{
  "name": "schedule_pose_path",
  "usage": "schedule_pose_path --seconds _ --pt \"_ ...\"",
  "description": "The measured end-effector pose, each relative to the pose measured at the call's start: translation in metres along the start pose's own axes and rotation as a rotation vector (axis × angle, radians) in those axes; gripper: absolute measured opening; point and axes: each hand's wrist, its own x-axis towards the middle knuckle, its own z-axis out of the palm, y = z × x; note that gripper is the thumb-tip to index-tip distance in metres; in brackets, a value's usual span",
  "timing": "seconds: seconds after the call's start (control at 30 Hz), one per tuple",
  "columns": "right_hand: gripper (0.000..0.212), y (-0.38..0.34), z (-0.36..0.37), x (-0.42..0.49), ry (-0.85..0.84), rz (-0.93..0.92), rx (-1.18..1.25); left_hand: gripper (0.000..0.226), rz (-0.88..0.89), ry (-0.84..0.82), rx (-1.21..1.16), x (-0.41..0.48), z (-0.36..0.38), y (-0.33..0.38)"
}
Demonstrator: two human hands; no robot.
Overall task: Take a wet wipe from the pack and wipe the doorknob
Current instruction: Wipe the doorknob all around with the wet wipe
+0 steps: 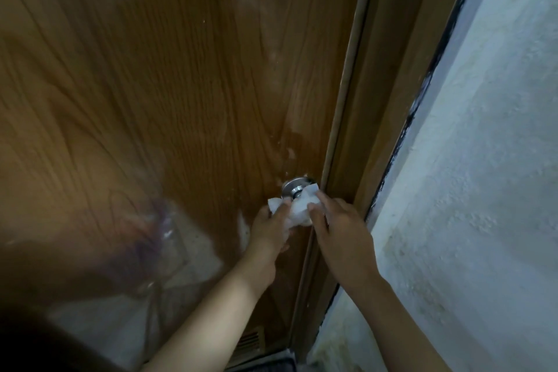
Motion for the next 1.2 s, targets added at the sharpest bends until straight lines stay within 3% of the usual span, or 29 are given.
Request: schedule_pose_path --seconds 0.1,0.27,0.37,0.43,0.53,0.67,0.93,1.07,1.13,1.2 --pt "0.051 -0.002 -0.003 0.001 -0.090 0.078 0.051 0.038 0.011 0.134 -0.095 0.005 -0.007 -0.001" --pt "0.052 -0.009 -0.002 0.000 0.034 0.133 0.067 0.029 0.226 0.331 0.046 -0.003 -0.011 -0.024" --pt "0.038 -0.007 0.002 0.001 0.199 0.016 -0.021 0.014 0.428 0.210 0.199 -0.012 -0.006 -0.030" --pt "0.026 -0.006 0.007 0.003 0.255 -0.102 -0.098 0.017 0.435 0.051 0.269 -0.014 -0.004 -0.031" --pt "0.030 -0.011 0.010 0.004 0.185 -0.103 -0.052 0.020 0.386 -0.046 0.192 -0.014 -0.002 -0.028" --pt "0.045 -0.015 0.013 0.012 -0.036 0.132 0.054 0.020 0.382 -0.032 0.098 -0.015 -0.005 -0.021" --pt "0.040 -0.013 0.006 0.031 -0.394 0.662 0.786 0.020 0.391 -0.019 -0.001 -0.006 -0.011 -0.014" --pt "0.042 -0.002 0.005 0.035 -0.590 0.997 1.395 0.020 0.457 -0.011 0.008 -0.008 -0.011 -0.010" --pt "0.046 0.001 0.005 0.034 -0.683 1.063 1.593 0.019 0.499 -0.009 0.025 -0.010 -0.012 -0.008" --pt "0.047 0.004 0.007 0.034 -0.691 1.053 1.621 0.019 0.537 -0.013 0.053 -0.010 -0.012 -0.008"
